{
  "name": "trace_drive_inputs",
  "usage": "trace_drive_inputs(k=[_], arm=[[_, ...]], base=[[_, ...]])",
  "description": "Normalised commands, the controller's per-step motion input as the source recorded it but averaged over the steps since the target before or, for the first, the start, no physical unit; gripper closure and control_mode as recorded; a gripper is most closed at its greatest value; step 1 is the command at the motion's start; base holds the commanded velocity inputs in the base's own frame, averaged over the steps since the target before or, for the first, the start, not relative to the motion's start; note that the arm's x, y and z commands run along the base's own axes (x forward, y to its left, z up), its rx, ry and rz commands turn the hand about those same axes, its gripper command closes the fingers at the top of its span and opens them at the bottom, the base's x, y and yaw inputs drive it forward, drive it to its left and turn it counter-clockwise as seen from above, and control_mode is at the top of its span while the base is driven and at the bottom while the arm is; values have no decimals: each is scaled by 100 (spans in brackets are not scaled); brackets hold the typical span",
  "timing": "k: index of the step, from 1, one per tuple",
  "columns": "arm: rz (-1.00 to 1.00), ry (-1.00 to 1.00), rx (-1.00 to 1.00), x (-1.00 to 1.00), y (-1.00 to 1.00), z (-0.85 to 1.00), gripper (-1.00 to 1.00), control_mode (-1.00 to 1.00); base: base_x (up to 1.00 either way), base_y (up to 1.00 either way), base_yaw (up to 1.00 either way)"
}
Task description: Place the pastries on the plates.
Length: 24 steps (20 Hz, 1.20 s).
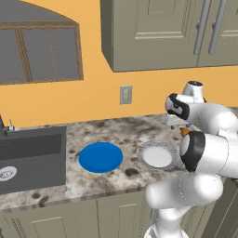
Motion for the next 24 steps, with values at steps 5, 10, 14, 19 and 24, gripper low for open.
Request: trace_drive_inputs(k=[5, 10, 14, 19, 24], arm=[[-4, 6, 0, 43, -39, -31, -100, -100], [-4, 0, 0, 37, -31, -44, -100, -100], [-5, 0, 0, 39, -41, -41, -100, -100], [-6, 8, 0, 49, -30, -24, -100, -100], [0, 6, 1, 15, -22, -25, -100, -100]], base=[[0, 0, 0], [0, 0, 0], [0, 0, 0], [0, 0, 0], [0, 0, 0]])
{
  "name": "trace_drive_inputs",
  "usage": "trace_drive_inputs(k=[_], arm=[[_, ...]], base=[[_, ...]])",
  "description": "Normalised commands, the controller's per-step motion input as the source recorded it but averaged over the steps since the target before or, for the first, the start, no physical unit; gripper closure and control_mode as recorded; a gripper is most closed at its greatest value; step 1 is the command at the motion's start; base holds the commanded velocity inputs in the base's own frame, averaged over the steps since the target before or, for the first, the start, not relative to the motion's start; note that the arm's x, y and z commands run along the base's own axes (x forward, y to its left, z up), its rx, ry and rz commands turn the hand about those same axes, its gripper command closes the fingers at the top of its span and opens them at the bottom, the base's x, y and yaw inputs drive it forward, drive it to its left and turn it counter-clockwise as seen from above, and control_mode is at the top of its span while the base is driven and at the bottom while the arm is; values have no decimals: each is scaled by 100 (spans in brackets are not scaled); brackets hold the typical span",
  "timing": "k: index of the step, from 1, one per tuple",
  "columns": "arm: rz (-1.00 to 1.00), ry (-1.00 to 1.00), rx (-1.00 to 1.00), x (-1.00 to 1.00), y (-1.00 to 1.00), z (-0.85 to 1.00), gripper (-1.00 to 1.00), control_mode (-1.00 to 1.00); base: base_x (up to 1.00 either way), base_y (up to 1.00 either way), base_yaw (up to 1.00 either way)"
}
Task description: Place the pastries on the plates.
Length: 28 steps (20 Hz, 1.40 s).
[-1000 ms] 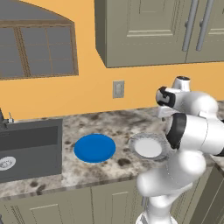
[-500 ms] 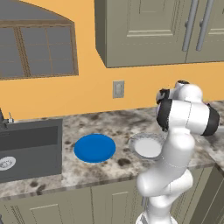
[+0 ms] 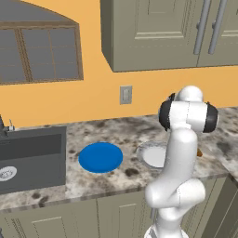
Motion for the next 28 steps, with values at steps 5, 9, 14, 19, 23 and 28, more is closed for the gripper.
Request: trace_drive_inputs(k=[5, 9, 14, 19, 23, 28], arm=[[0, 2, 0, 1, -20, -32, -100, -100], [0, 6, 0, 1, -8, -39, -100, -100], [0, 4, 0, 0, 0, -28, -100, -100], [0, 1, 3, 0, 1, -27, 100, -100], [0, -1, 3, 3, 22, 2, 100, -100], [0, 3, 0, 7, 39, 38, 100, -100]], base=[[0, 0, 0], [0, 0, 0], [0, 0, 0], [0, 0, 0], [0, 0, 0], [0, 0, 0]])
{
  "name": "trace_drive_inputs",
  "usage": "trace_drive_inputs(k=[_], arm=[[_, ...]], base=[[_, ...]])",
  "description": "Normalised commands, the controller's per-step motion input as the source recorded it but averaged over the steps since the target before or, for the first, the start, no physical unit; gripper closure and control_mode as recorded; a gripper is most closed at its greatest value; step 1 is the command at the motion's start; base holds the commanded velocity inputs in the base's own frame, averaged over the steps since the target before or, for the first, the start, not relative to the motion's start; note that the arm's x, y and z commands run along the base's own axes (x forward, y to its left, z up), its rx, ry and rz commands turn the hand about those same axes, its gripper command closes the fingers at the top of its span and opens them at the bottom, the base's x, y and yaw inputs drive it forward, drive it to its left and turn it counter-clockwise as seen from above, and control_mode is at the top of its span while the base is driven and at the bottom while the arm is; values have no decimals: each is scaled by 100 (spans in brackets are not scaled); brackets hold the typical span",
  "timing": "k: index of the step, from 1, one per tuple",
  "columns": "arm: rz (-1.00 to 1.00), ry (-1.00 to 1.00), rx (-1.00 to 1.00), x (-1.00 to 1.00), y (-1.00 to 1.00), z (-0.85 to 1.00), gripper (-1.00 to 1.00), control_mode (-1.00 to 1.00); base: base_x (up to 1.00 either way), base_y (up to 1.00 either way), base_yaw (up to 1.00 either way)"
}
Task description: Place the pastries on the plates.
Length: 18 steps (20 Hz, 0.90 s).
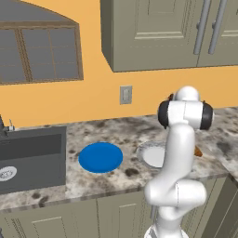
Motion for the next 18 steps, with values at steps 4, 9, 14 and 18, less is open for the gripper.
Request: trace_drive_inputs(k=[4, 9, 14, 18], arm=[[0, 4, 0, 0, 30, 55, 100, -100], [0, -1, -1, 0, 68, 5, 100, -100], [0, 0, -5, 0, 97, 8, 100, -100], [0, 0, -8, -4, 100, 2, 100, -100]], base=[[0, 0, 0], [0, 0, 0], [0, 0, 0], [0, 0, 0]])
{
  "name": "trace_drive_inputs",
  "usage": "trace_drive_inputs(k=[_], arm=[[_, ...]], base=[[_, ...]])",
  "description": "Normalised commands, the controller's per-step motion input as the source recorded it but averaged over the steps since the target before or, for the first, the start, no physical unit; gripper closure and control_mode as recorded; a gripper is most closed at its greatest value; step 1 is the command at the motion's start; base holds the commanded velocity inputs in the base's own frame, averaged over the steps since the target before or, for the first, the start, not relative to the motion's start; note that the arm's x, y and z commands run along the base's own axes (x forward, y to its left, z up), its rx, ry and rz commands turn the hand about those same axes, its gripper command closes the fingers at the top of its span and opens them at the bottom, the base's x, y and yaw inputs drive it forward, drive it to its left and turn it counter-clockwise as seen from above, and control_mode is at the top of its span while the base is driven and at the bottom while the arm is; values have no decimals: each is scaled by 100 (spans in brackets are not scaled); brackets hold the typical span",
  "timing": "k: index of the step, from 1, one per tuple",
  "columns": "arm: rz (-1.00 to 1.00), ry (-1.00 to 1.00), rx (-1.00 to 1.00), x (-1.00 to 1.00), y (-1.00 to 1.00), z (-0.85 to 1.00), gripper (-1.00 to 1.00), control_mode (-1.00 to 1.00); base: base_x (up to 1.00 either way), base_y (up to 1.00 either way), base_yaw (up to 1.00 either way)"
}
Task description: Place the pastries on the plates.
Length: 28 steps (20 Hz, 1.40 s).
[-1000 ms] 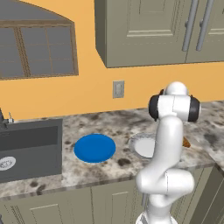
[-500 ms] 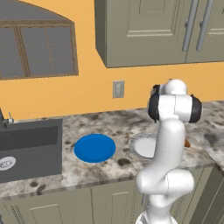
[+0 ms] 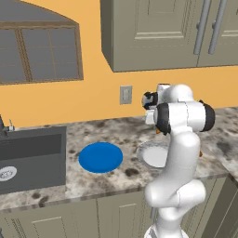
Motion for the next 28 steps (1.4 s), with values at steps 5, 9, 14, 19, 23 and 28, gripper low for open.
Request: trace_drive_inputs(k=[5, 9, 14, 19, 23, 28], arm=[[0, -1, -6, -9, 100, 17, 100, -100], [0, -1, -1, -29, 88, 30, 100, -100], [0, 0, -1, -42, 74, 13, 100, -100], [0, 0, 0, -54, 54, 17, 100, -100], [0, 0, 0, -37, 62, 14, 100, -100], [0, 0, -2, -21, 71, 0, 100, -100]], base=[[0, 0, 0], [0, 0, 0], [0, 0, 0], [0, 0, 0], [0, 0, 0], [0, 0, 0]])
